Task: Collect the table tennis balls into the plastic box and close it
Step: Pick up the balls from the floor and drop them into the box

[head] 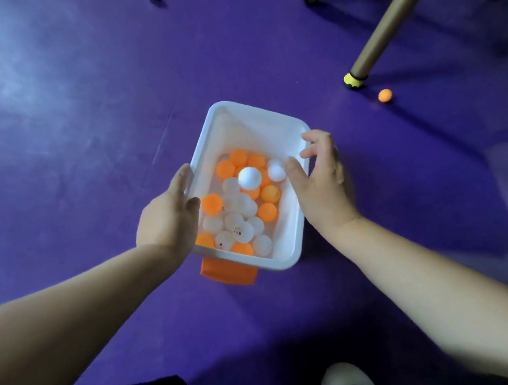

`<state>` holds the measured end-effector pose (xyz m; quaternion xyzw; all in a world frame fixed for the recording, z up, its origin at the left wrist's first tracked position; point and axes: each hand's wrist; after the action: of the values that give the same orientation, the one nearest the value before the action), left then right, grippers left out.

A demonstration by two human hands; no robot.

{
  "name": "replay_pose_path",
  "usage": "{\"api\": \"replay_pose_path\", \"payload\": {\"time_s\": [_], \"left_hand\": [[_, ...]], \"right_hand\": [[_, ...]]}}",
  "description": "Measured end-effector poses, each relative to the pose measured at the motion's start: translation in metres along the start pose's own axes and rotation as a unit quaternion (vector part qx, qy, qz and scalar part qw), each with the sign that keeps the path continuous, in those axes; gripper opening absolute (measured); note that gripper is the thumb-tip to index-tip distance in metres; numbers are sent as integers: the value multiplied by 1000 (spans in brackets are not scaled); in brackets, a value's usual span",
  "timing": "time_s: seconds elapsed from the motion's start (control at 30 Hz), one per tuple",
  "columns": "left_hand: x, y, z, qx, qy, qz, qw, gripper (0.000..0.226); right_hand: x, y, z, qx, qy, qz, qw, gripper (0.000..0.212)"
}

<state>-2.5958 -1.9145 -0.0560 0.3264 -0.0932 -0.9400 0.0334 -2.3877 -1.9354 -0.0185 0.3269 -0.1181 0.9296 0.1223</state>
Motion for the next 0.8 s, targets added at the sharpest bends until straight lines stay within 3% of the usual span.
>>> {"api": "replay_pose_path", "payload": {"time_s": [0.17,0.4,0.57,0.8], "left_hand": [[-2,-12,13,20,10,-18,1000,53],[7,-25,22,27,15,-29,999,54],[18,-33,17,36,28,-11,999,53],[2,-55,1,21,64,-2,998,53]], "right_hand": [[23,13,11,29,100,-28,994,44],[49,-18,48,47,268,42,961,54],[28,-43,40,40,216,3,975,52],[-32,-96,19,38,105,-121,986,44]]}}
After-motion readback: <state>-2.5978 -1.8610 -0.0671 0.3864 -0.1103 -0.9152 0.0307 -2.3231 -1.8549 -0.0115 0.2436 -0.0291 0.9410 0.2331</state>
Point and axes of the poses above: each hand's wrist, its own y-axis away from the middle knuckle, its own z-axis out of the back of the hand, x = y × z, and after that the axes turned 1 degree about y, right-handed
